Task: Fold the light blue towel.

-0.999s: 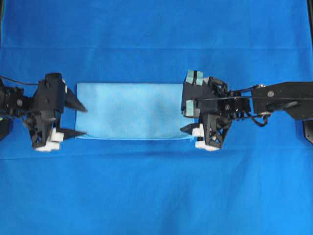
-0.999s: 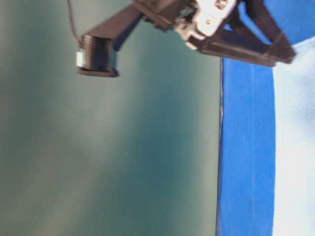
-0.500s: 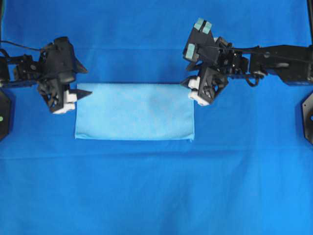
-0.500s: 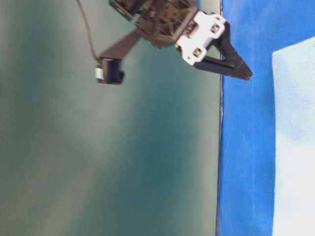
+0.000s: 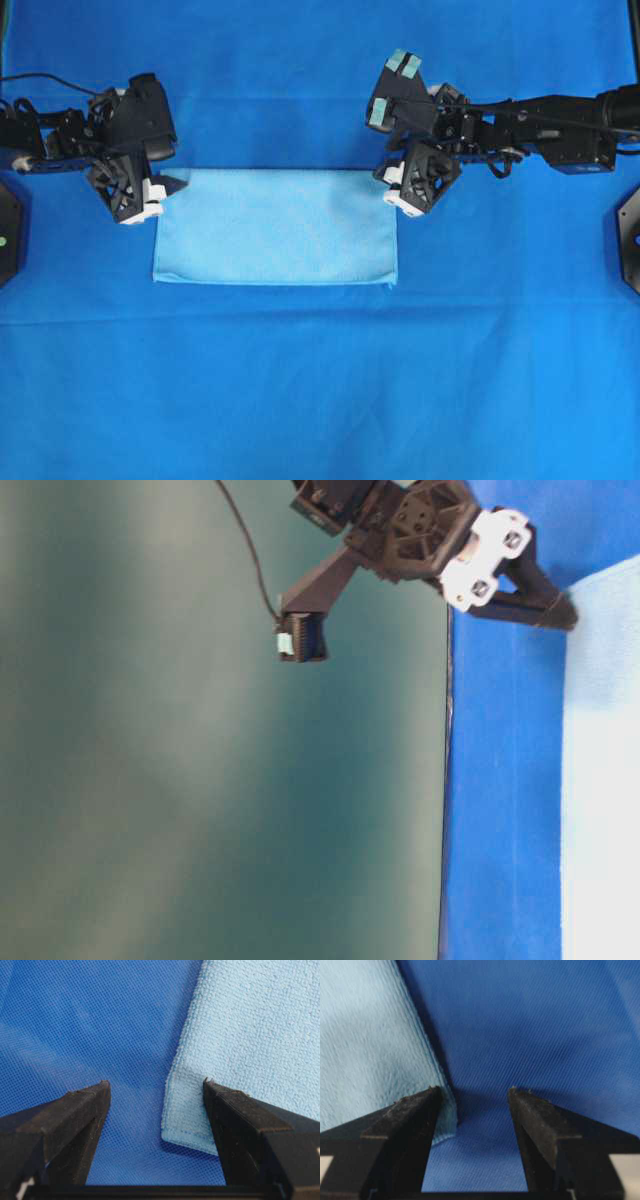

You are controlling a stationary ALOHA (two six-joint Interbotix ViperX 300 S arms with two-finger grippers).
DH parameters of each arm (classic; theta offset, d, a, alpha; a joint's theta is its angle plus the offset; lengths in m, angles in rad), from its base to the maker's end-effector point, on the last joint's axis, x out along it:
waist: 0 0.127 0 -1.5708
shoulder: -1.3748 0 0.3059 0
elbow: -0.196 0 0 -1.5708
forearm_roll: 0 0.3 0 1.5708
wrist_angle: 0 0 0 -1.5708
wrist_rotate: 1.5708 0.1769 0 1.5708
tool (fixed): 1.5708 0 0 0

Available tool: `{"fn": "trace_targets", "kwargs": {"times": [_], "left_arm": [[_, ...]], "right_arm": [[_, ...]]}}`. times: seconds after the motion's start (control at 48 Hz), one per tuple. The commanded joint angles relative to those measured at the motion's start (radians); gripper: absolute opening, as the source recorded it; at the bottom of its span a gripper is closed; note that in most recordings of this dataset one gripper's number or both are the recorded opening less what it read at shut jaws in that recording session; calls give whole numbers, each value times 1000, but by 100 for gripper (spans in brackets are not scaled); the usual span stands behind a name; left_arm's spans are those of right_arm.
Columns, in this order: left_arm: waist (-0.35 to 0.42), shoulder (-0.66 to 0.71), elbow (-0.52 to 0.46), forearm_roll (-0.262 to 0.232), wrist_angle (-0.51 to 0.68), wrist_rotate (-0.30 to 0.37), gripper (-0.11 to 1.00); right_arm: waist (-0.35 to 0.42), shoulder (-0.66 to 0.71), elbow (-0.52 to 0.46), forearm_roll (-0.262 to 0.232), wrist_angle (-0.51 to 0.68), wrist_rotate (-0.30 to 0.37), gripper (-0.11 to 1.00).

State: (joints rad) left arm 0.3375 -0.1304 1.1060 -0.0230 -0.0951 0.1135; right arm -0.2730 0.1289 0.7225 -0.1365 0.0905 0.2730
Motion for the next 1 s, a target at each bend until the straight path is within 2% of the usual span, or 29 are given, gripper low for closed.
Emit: {"fn": "trace_targets", "kwargs": {"times": [0.0,0.146,0.25,0.333,0.458,0.521,0.791,0.979], "left_arm": [[3,-8,-3,2,-3,2,71],[3,-9,-5,2,14,2,67],[3,-9,-6,2,28,-2,59],[0,-9,-9,2,57,-3,45],[-8,-9,-12,2,95,0,13],[-9,-9,-14,2,100,0,2],[-9,-26,-26,2,115,-2,1],[-11,-104,-61,2,179,-21,1]], "right_arm": [[14,-11,2,0,-5,2,59],[17,-11,6,0,-5,3,58],[17,-11,5,-3,-3,0,52],[17,-11,5,-3,-2,-6,38],[15,-12,5,-5,5,-8,4],[17,-11,3,-5,6,-8,0],[17,-15,-3,-5,8,-8,0],[15,-77,-8,-5,29,-6,0]]}}
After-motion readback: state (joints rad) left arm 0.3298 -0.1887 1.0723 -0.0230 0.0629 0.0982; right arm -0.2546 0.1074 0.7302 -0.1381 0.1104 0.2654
